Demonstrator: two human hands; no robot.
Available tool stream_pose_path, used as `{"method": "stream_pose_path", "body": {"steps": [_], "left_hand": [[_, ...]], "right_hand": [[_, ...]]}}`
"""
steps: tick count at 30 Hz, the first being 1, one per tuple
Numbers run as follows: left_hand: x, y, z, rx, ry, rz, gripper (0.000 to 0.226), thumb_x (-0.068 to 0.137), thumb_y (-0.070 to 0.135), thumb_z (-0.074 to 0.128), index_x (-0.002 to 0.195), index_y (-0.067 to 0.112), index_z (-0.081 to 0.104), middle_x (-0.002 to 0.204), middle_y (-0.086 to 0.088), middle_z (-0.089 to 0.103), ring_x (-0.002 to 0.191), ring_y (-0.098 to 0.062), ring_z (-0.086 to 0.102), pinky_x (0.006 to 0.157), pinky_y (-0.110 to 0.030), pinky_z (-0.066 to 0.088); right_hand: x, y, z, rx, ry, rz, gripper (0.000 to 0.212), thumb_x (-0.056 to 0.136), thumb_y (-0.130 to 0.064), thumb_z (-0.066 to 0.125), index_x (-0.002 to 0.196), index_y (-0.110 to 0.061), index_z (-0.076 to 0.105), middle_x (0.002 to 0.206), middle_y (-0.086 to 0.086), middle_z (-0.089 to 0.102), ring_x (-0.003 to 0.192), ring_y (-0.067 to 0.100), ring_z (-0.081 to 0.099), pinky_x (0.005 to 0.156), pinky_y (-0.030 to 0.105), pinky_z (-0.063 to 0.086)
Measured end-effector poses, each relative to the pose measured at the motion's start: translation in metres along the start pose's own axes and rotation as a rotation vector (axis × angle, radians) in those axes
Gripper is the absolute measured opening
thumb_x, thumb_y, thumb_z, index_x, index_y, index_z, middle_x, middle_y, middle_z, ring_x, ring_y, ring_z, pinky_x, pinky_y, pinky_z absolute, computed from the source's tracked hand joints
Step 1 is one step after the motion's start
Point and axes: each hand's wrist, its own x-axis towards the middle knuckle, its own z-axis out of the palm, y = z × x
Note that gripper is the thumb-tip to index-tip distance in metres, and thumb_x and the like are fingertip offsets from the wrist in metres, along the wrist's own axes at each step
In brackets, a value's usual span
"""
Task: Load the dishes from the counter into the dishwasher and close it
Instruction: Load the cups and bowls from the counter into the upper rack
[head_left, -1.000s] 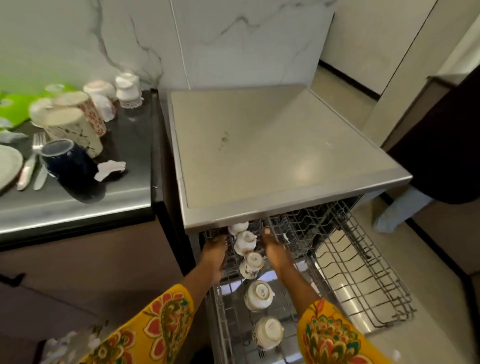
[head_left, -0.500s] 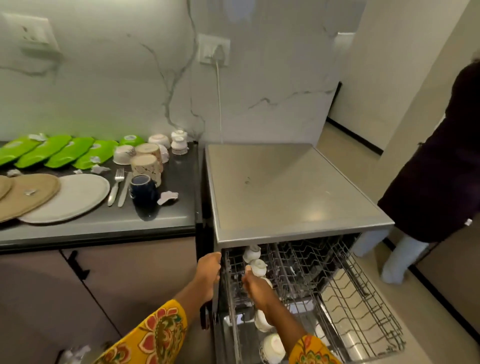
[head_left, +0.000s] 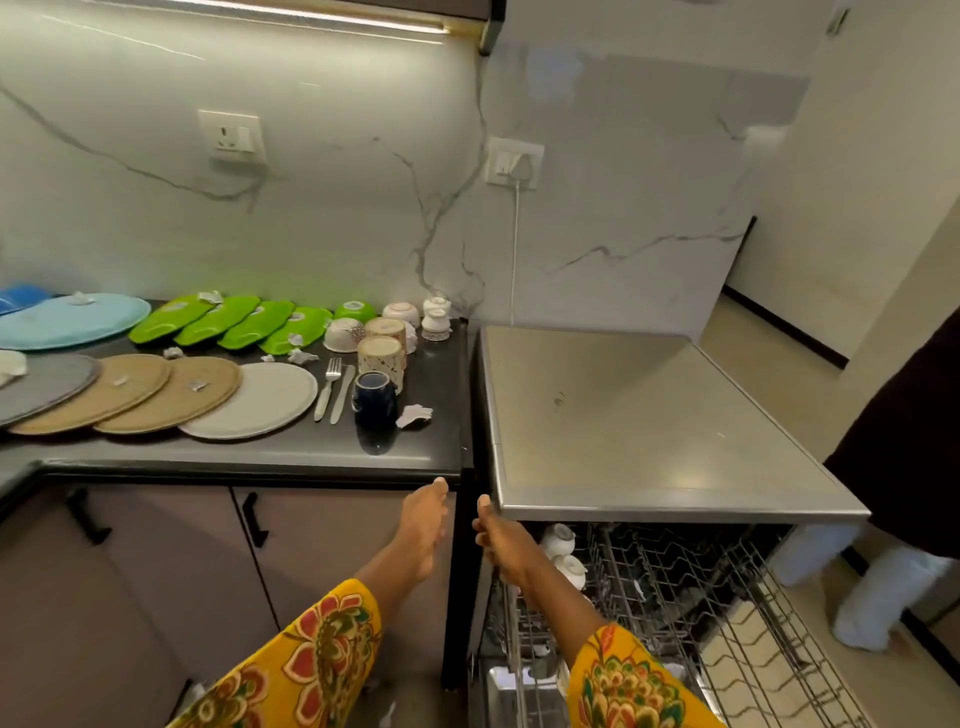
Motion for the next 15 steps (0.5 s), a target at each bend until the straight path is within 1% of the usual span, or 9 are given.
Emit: {"method": "stream_pose_path", "body": {"steps": [2,4,5,6,8,10,12,14,15], "left_hand": [[0.003,0.007,-0.006,-0.035,0.027,0.004,0.024,0.101,0.026,0.039,0.079,0.022,0.05,0.075,0.008,0.044,0.065,-0.005,0.038,0.059,-0.021,0.032],[0.008,0.013,-0.013,-0.051,0.056,0.017,0.025,0.101,0.028,0.039,0.078,0.023,0.048,0.073,0.008,0.043,0.063,-0.005,0.037,0.058,-0.02,0.031],[0.012,0.016,-0.016,-0.057,0.067,0.023,0.025,0.1,0.028,0.039,0.078,0.023,0.047,0.074,0.008,0.043,0.063,-0.005,0.037,0.058,-0.02,0.031],[0.016,0.018,-0.019,-0.062,0.08,0.023,0.024,0.1,0.029,0.039,0.078,0.023,0.047,0.075,0.008,0.043,0.064,-0.005,0.037,0.058,-0.021,0.031],[0.025,0.024,-0.025,-0.08,0.112,0.03,0.023,0.1,0.03,0.04,0.079,0.023,0.047,0.076,0.007,0.042,0.065,-0.005,0.037,0.059,-0.022,0.031],[0.036,0.03,-0.032,-0.1,0.163,0.032,0.021,0.099,0.031,0.041,0.082,0.021,0.048,0.075,0.006,0.041,0.064,-0.006,0.036,0.059,-0.023,0.031],[0.051,0.039,-0.038,-0.13,0.199,0.036,0.02,0.099,0.032,0.042,0.093,0.016,0.053,0.076,0.003,0.041,0.065,-0.009,0.037,0.06,-0.024,0.032],[0.067,0.048,-0.044,-0.169,0.209,0.049,0.025,0.099,0.031,0.042,0.109,0.013,0.054,0.088,-0.002,0.05,0.078,-0.014,0.046,0.073,-0.028,0.039],[0.075,0.054,-0.047,-0.186,0.217,0.07,0.029,0.099,0.031,0.041,0.117,0.012,0.054,0.099,-0.004,0.053,0.09,-0.017,0.049,0.084,-0.032,0.04]], "right_hand": [[0.003,-0.009,0.005,-0.029,-0.005,-0.019,0.046,0.095,-0.059,0.026,0.089,-0.027,0.059,0.103,0.002,0.056,0.098,0.017,0.052,0.094,0.031,0.041],[0.008,-0.016,0.009,-0.055,-0.023,-0.039,0.055,0.095,-0.059,0.025,0.113,-0.02,0.06,0.119,0.006,0.057,0.113,0.02,0.052,0.103,0.035,0.04],[0.011,-0.019,0.012,-0.059,-0.033,-0.046,0.059,0.095,-0.059,0.024,0.121,-0.018,0.057,0.122,0.005,0.056,0.116,0.019,0.051,0.101,0.033,0.04],[0.015,-0.023,0.014,-0.059,-0.043,-0.052,0.059,0.094,-0.06,0.024,0.121,-0.02,0.057,0.119,0.002,0.056,0.113,0.017,0.052,0.096,0.031,0.041],[0.024,-0.031,0.02,-0.05,-0.045,-0.066,0.059,0.09,-0.065,0.024,0.119,-0.024,0.055,0.11,-0.003,0.051,0.102,0.012,0.051,0.084,0.027,0.038],[0.036,-0.039,0.026,-0.043,-0.022,-0.068,0.067,0.08,-0.076,0.025,0.118,-0.028,0.053,0.108,-0.003,0.046,0.089,0.007,0.046,0.075,0.025,0.036],[0.05,-0.048,0.031,-0.014,0.002,-0.067,0.07,0.084,-0.073,0.027,0.125,-0.022,0.053,0.114,0.0,0.05,0.096,0.011,0.049,0.082,0.029,0.038],[0.063,-0.058,0.032,0.006,0.003,-0.052,0.065,0.091,-0.064,0.028,0.13,-0.018,0.052,0.126,0.004,0.053,0.111,0.019,0.05,0.093,0.034,0.039],[0.069,-0.064,0.032,0.03,-0.007,-0.052,0.061,0.093,-0.062,0.028,0.124,-0.017,0.054,0.125,0.005,0.053,0.112,0.02,0.051,0.093,0.033,0.039]]}}
